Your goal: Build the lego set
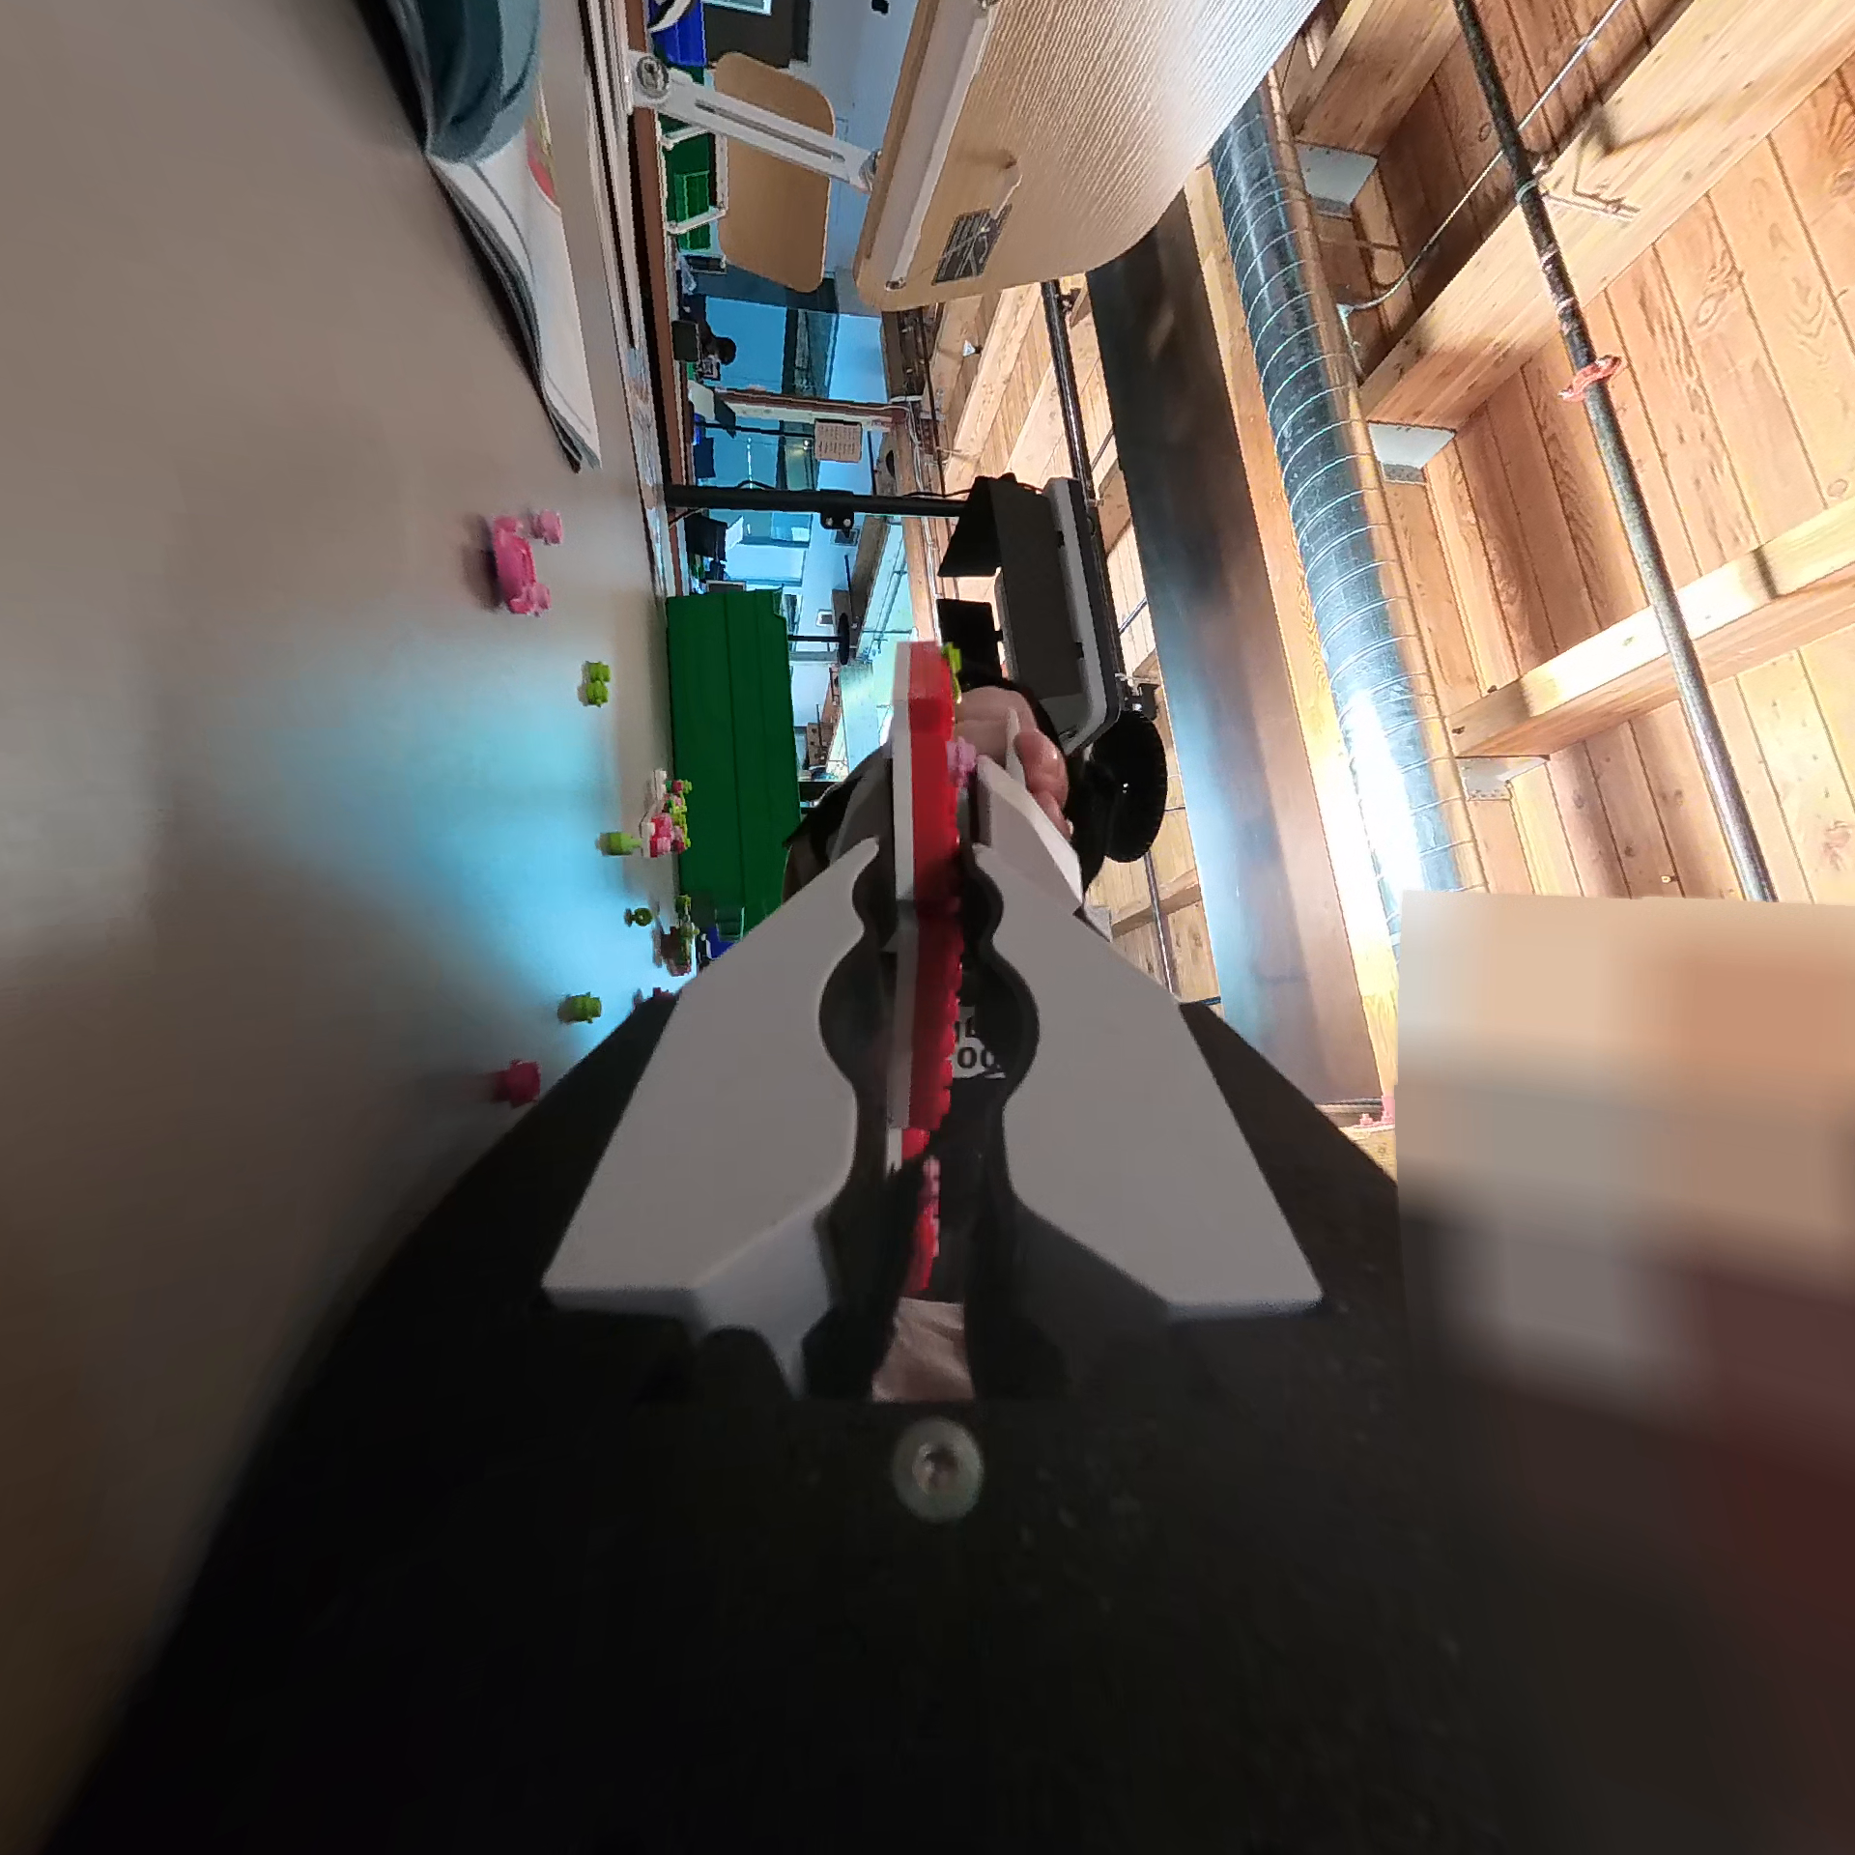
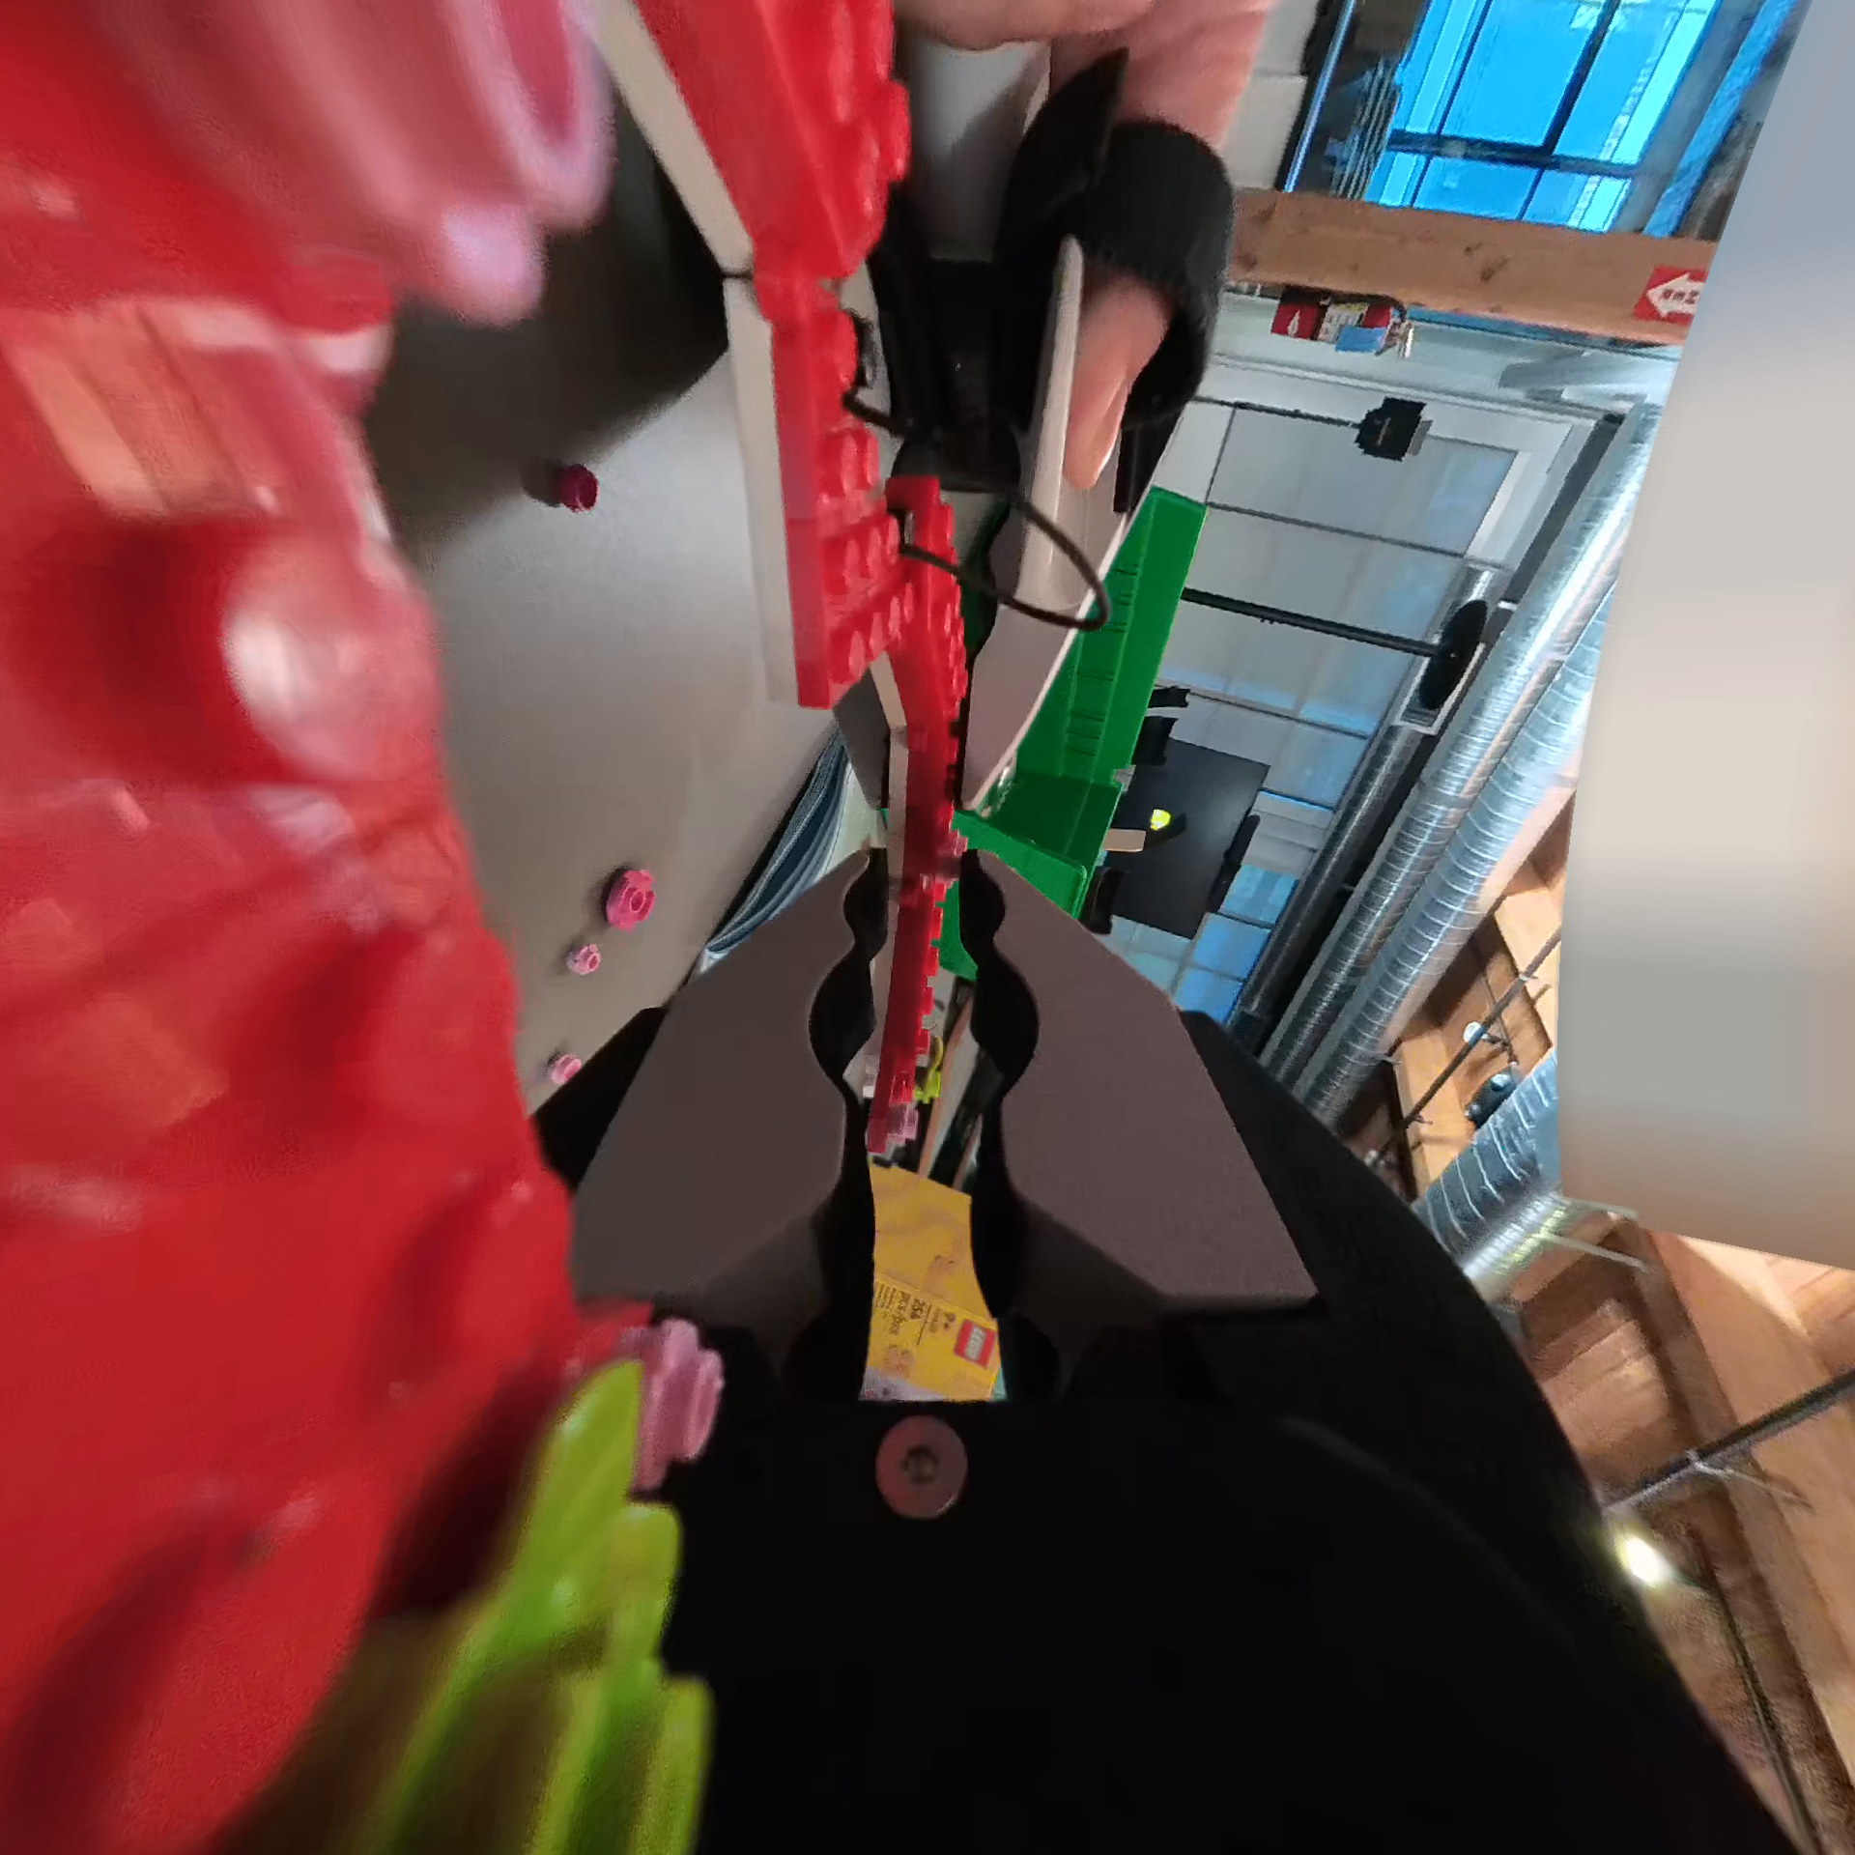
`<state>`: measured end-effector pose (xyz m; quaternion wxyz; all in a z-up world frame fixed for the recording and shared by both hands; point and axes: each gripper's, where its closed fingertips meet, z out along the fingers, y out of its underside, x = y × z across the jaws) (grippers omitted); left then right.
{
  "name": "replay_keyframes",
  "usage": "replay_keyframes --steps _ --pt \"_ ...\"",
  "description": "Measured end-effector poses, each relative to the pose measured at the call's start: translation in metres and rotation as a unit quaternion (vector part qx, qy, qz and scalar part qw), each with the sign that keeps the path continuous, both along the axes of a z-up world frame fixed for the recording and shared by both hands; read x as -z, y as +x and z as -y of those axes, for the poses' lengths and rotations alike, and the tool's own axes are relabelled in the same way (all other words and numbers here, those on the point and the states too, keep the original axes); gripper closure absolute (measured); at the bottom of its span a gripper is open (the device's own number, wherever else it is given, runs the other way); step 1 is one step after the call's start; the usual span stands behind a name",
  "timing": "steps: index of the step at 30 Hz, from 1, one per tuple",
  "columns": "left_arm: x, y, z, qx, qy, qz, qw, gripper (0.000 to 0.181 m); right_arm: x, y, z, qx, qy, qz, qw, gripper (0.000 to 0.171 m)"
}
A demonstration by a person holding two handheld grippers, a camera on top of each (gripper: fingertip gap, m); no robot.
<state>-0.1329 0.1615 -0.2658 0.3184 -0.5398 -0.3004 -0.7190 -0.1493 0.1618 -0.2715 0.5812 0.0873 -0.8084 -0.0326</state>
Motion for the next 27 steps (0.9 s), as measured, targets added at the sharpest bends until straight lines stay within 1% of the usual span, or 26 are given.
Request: replay_keyframes --steps 7,10,12,14,16,19,20,22,24,25,27 --pt "0.001 0.000 -0.001 -0.002 0.000 -0.008 1.000 0.173 0.001 0.000 -0.002 -0.002 0.006 -0.012 1.000 0.160" --pt "-0.002 -0.001 -0.001 -0.005 0.009 -0.002 1.000 0.173 -0.002 0.001 -0.001 0.003 -0.020 -0.015 1.000 0.159" --pt "-0.008 -0.003 -0.001 -0.006 0.029 -0.015 0.999 0.173 -0.007 0.002 -0.001 0.008 -0.045 -0.022 0.999 0.159" --pt "-0.016 -0.006 -0.002 -0.012 0.053 -0.041 0.998 0.169 -0.017 0.004 -0.005 0.018 -0.075 -0.034 0.996 0.158" --pt "-0.027 -0.010 -0.004 -0.021 0.080 -0.061 0.995 0.161 -0.030 0.007 -0.011 0.030 -0.107 -0.051 0.992 0.158" --pt "-0.049 -0.014 -0.003 -0.028 0.130 -0.055 0.990 0.149 -0.050 0.012 -0.024 0.051 -0.152 -0.081 0.984 0.158" --pt "-0.056 -0.015 -0.003 -0.031 0.149 -0.056 0.987 0.147 -0.057 0.014 -0.027 0.054 -0.168 -0.089 0.980 0.158" --pt "-0.069 -0.017 -0.001 -0.038 0.196 -0.074 0.977 0.147 -0.068 0.020 -0.032 0.060 -0.202 -0.101 0.972 0.158" --pt "-0.080 -0.017 0.000 -0.047 0.248 -0.113 0.961 0.145 -0.078 0.025 -0.033 0.056 -0.235 -0.103 0.965 0.158" --pt "-0.087 -0.016 0.001 -0.051 0.278 -0.143 0.949 0.144 -0.083 0.028 -0.034 0.053 -0.246 -0.106 0.962 0.158" --pt "-0.097 -0.010 0.004 -0.059 0.348 -0.239 0.904 0.139 -0.090 0.034 -0.032 0.045 -0.266 -0.094 0.958 0.158"
